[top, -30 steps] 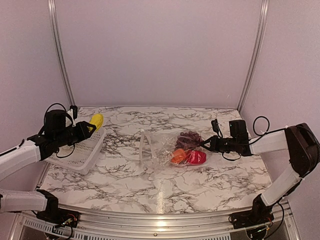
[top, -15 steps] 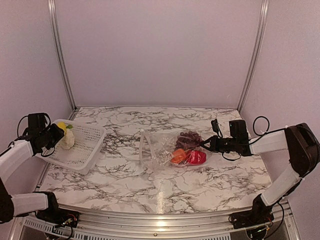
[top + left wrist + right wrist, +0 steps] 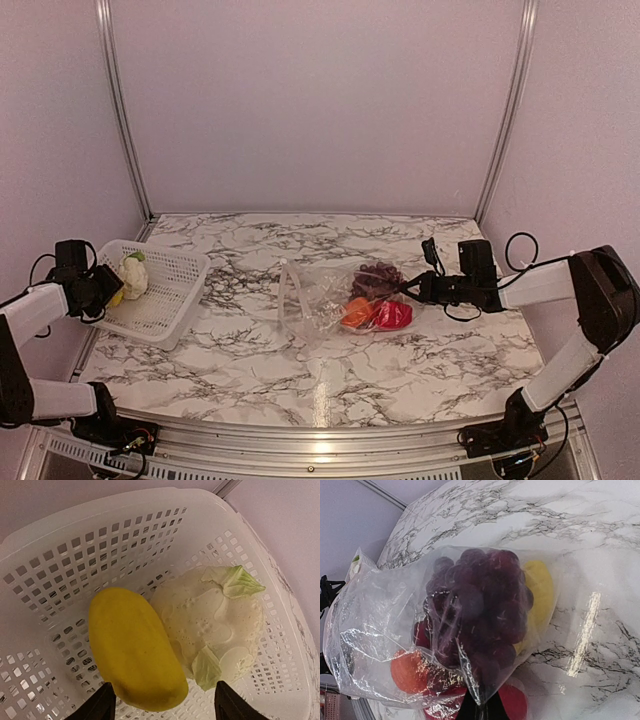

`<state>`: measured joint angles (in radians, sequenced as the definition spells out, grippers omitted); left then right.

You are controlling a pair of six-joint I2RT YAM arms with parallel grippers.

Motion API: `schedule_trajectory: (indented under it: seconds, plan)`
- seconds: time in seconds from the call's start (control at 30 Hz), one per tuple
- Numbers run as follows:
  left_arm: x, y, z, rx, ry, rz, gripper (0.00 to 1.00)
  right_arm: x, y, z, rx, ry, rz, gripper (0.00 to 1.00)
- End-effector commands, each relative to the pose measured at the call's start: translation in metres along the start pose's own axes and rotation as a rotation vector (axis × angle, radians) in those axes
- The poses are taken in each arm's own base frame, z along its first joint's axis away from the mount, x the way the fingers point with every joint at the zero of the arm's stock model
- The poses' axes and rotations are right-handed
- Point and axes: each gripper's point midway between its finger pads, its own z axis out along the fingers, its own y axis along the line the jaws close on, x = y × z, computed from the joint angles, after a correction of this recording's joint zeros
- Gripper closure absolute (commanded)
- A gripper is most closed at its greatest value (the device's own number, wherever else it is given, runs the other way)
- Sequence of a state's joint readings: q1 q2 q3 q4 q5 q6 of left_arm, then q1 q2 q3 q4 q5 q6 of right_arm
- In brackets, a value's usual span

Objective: Open the zip-top bag and remove the fake food

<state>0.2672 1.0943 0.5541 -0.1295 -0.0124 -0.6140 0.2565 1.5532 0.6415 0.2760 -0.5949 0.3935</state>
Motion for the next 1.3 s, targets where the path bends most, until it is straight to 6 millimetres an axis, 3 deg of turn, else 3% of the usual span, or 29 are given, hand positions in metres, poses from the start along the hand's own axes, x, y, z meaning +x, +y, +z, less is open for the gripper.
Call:
schedule_trajectory:
  seconds: [0.0, 0.2, 0.33, 0.53, 0.73, 0.97, 1.27]
  plan:
    - [0.004, 0.004, -0.001, -0.006, 0.013, 0.01, 0.29, -0.005, 0.0, -0.001, -0.013, -0.011, 0.003, 1.0]
    - [-0.008, -0.022, -0.02, 0.102, -0.01, 0.043, 0.27, -0.006, 0.002, -0.002, -0.017, -0.009, -0.002, 1.0]
    - [-0.002, -0.067, -0.04, 0.28, -0.005, 0.144, 0.29, -0.004, 0.002, -0.002, -0.017, -0.002, -0.004, 1.0]
    - [0.05, -0.137, -0.06, 0.557, 0.113, 0.319, 0.33, -0.004, 0.003, -0.003, -0.017, 0.004, -0.002, 0.78]
    - [0.107, -0.189, -0.082, 0.783, 0.202, 0.433, 0.39, -0.004, 0.003, -0.006, -0.002, 0.012, -0.009, 0.59]
    - [0.187, -0.227, -0.094, 0.914, 0.356, 0.561, 0.52, 0.001, 0.008, -0.015, 0.0, 0.022, -0.008, 0.53]
    - [0.268, -0.268, -0.104, 1.05, 0.491, 0.618, 0.63, 0.017, 0.005, -0.019, 0.008, 0.053, 0.004, 0.54]
